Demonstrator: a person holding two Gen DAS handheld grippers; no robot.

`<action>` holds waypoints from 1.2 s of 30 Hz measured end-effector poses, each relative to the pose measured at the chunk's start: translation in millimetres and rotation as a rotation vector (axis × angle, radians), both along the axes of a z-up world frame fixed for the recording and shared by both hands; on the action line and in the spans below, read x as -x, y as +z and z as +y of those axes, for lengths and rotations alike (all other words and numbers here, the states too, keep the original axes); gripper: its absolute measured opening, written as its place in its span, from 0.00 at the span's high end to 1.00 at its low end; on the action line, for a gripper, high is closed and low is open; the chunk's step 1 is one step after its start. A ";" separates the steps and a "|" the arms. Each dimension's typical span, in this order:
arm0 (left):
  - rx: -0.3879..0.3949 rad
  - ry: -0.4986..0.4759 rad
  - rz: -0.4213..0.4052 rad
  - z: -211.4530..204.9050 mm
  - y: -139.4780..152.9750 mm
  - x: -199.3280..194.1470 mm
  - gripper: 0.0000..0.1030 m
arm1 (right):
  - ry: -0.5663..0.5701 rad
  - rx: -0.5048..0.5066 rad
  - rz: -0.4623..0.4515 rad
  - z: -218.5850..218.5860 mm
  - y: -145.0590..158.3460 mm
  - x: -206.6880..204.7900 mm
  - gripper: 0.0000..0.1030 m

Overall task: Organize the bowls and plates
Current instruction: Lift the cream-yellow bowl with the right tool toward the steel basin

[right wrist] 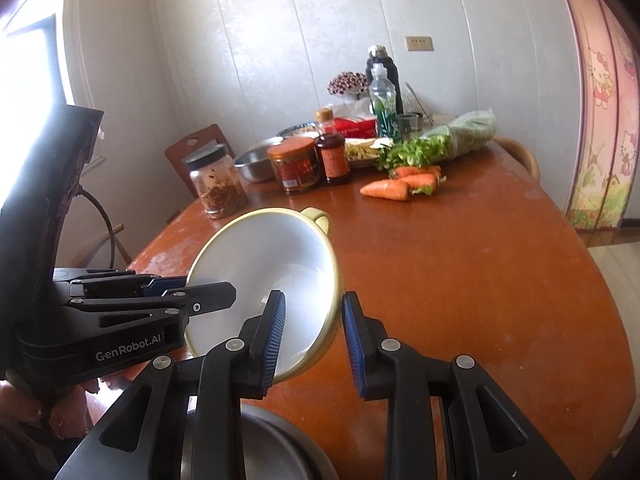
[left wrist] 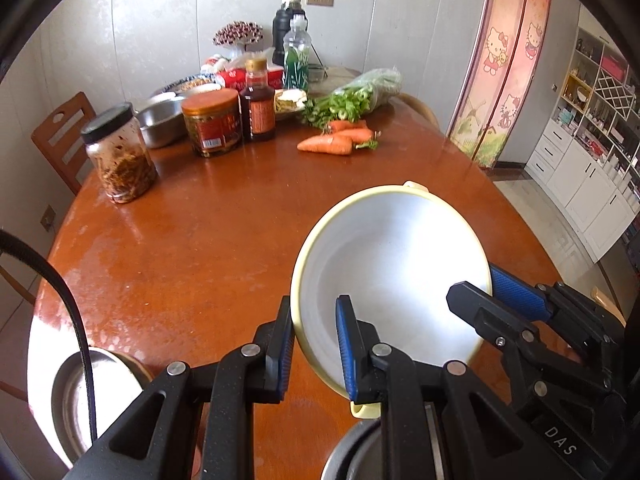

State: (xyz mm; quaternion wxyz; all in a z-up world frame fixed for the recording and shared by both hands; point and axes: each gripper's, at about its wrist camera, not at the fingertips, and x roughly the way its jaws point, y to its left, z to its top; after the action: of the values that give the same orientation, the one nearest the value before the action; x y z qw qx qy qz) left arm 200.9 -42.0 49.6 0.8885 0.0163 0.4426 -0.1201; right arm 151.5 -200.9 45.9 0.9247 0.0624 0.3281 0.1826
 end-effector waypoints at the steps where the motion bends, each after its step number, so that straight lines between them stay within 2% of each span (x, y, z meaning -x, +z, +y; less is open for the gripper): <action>1: 0.000 0.003 -0.006 0.3 2.5 3.1 0.80 | 0.002 0.000 -0.004 0.7 1.9 2.1 0.71; 13: -0.013 0.016 -0.060 -8.7 15.4 60.6 0.80 | 0.037 0.006 -0.075 -6.2 18.6 51.5 0.70; 23: -0.005 0.019 -0.058 -17.7 2.4 101.8 0.80 | 0.070 0.056 -0.075 -14.3 7.0 90.2 0.70; 29: -0.001 0.011 -0.040 -19.4 -11.2 109.3 0.80 | 0.086 0.093 -0.068 -14.3 -1.5 98.0 0.70; 36: -0.039 0.021 -0.041 -17.7 -23.1 117.6 0.80 | 0.103 0.105 -0.056 -9.9 -11.1 99.2 0.70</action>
State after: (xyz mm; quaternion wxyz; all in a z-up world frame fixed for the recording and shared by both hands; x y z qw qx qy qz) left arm 83.3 -59.7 26.5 0.8980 0.0316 0.4268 -0.1019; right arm 52.3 -210.8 34.8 0.9249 -0.0085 0.3142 0.2141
